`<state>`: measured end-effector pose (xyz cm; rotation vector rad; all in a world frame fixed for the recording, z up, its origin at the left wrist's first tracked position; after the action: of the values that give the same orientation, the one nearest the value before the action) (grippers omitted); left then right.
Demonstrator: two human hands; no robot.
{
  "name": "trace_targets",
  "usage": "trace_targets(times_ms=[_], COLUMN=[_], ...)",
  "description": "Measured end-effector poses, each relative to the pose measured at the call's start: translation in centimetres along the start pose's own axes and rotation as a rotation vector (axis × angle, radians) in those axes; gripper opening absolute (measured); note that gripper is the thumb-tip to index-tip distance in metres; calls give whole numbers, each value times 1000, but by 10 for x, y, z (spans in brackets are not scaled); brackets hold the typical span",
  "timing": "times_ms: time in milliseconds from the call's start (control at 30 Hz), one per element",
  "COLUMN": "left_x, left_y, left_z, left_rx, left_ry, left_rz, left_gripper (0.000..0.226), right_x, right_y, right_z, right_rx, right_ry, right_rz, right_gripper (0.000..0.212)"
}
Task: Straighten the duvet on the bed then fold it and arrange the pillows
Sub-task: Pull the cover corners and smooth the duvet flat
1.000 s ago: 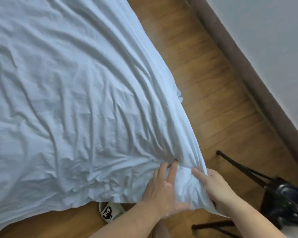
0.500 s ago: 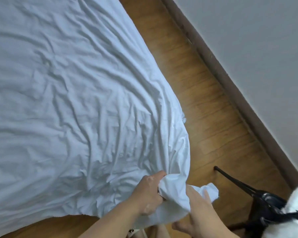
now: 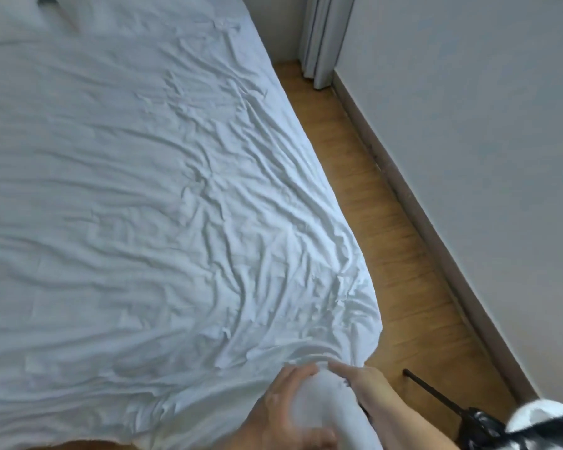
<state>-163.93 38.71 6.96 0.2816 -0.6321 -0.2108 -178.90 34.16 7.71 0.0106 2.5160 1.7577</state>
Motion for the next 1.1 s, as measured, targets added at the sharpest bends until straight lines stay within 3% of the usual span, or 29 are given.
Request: trace_targets(times_ms=[67, 100, 167, 300, 367, 433, 567, 667, 733, 833, 900, 967, 1033, 1100], left_x=[37, 45, 53, 88, 95, 96, 90, 83, 79, 76, 81, 87, 96, 111], left_y=[9, 9, 9, 7, 1, -7, -35, -66, -89, -121, -143, -162, -177, -190], left_z=[14, 19, 16, 19, 34, 44, 75, 104, 126, 157, 179, 198, 215, 228], left_rx=[-5, -23, -42, 25, 47, 87, 132, 165, 204, 255, 275, 292, 300, 311], left_ry=[-78, -120, -156, -138, -155, -137, -95, -113, -129, -120, -131, -179, -217, -230], left_rz=[332, 285, 153, 197, 163, 133, 86, 79, 72, 86, 100, 96, 104, 138], left_gripper=[89, 91, 70, 28, 11, 9, 10, 20, 23, 20, 22, 27, 32, 34], right_x=[-22, -33, -43, -43, -32, -24, -3, 28, 46, 68, 71, 67, 58, 47], right_y=[18, 27, 36, 51, 51, 60, 77, 73, 71, 71, 78, 79, 76, 76], right_z=[-15, -23, -37, -67, -90, -117, -163, -195, -218, -250, -274, -300, -334, -363], right_rx=[-37, -43, -12, 131, 209, 409, 793, 915, 927, 711, 695, 844, 1118, 1313], right_ry=[-103, -127, -117, 119, 246, 341, 736, 840, 811, 700, 843, 1044, 1264, 1405], right_rz=[-12, -39, -49, -26, 9, 0, -100, -210, -389, -753, -899, -885, -701, -607], right_gripper=[20, 20, 21, 8, 18, 17, 55, 88, 82, 61, 62, 54, 31, 36])
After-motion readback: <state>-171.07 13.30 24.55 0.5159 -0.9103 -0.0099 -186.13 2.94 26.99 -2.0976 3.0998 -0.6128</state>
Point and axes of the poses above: each hand's wrist, its own y-axis away from the middle knuckle, its own x-axis out of the back of the hand, z = x × y, the point moved 6 cm from there along -y, towards the middle knuckle, and after that the axes turned 12 degrees about -y, right-handed, at the moved point
